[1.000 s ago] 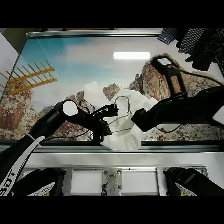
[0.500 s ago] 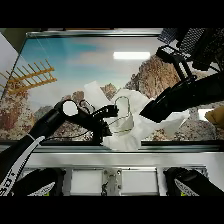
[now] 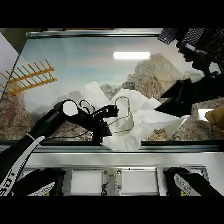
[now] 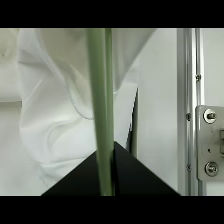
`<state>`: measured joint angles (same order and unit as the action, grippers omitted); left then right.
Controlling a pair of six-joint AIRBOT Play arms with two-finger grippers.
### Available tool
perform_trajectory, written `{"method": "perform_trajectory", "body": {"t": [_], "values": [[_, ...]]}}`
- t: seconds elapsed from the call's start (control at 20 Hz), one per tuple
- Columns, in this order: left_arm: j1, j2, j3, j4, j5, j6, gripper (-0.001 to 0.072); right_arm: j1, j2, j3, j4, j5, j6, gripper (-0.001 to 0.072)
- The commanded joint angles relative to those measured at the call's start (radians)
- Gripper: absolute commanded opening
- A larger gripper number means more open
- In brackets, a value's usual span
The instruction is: Fold the clothes and pants, and hang the long-sleeved shirts on hangers.
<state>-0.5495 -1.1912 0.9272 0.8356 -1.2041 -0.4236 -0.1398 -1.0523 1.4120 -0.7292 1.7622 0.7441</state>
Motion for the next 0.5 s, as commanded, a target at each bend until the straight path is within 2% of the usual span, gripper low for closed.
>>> {"method": "perform_trajectory", "body": {"t": [0.0,0.15,0.25,0.35,0.45], "values": [[0.001,-0.001,0.000,0.000,0.000,0.000,0.0011,-0.304,0.001,-0.145,0.292,0.079,-0.248,0.0675],[0.001,-0.001,0.000,0.001,0.000,0.000,0.0011,-0.456,-0.001,-0.272,0.259,0.079,-0.401,0.0675],[0.001,-0.001,0.000,0.002,-0.001,0.002,0.0011,-0.501,-0.003,-0.336,0.226,0.079,-0.446,0.0675],[0.001,-0.001,0.000,0.002,-0.014,0.033,0.0011,-0.511,-0.003,-0.381,0.259,0.079,-0.535,0.0675],[0.001,-0.001,0.000,0.002,-0.027,0.058,0.0010,-0.511,-0.004,-0.398,0.303,0.079,-0.569,0.0675]]}}
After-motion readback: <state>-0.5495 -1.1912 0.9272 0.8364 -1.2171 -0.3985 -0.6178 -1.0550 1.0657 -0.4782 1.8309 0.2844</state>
